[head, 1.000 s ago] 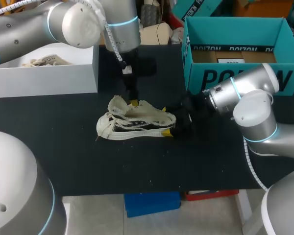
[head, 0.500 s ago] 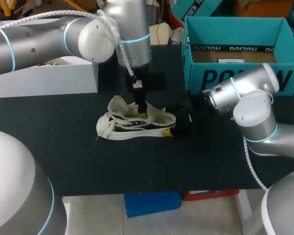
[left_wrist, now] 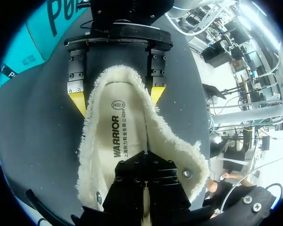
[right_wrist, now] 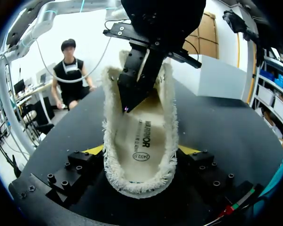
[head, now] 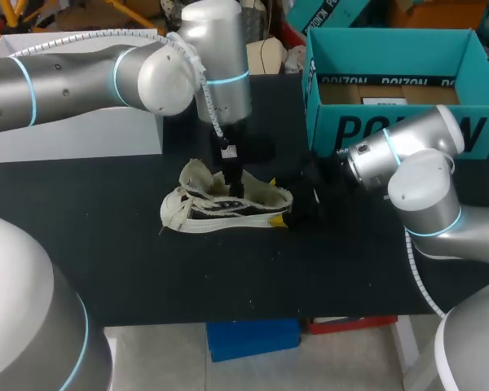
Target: Take the shoe out of the shoebox, open the shoe tongue, remove and reinsert the insole, then place the shoe into the shoebox
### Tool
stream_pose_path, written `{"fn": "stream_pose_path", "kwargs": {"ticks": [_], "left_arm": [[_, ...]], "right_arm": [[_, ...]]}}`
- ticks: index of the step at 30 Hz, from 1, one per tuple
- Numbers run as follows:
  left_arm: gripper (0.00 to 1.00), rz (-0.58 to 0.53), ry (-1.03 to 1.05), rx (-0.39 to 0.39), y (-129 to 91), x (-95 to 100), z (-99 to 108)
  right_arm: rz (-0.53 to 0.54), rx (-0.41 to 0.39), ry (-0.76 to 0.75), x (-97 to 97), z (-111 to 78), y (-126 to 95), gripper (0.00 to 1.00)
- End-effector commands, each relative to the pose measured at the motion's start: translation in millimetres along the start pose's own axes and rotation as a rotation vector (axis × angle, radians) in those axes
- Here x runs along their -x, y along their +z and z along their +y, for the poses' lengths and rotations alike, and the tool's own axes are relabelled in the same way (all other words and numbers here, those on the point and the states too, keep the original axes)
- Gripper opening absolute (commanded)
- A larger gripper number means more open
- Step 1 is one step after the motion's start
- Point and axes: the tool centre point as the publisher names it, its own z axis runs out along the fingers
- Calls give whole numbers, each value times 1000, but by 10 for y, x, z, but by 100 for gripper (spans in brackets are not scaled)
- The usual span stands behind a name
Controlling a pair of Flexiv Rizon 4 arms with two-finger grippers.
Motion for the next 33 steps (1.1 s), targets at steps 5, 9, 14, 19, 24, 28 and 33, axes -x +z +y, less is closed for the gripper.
{"fn": "stream_pose_path", "kwargs": {"ticks": [5,9,14,19,24,28,33], "left_arm": [[0,5,3,-2,142,25,-20],[0,-2,11,-8,173,-3,-29],[0,-11,11,-3,258,-31,-36],[0,-34,0,2,306,-18,-37],[0,-48,-1,2,341,-18,-49],[0,-46,6,-18,345,-23,-47],[47,-65,19,-26,283,-35,-34]], "right_arm": [[1,-1,1,7,-22,2,0],[1,-1,1,7,-22,2,0],[1,-1,1,7,-22,2,0],[1,-1,1,7,-22,2,0],[1,-1,1,7,-22,2,0],[1,-1,1,7,-22,2,0],[1,-1,1,7,-22,2,0]]}}
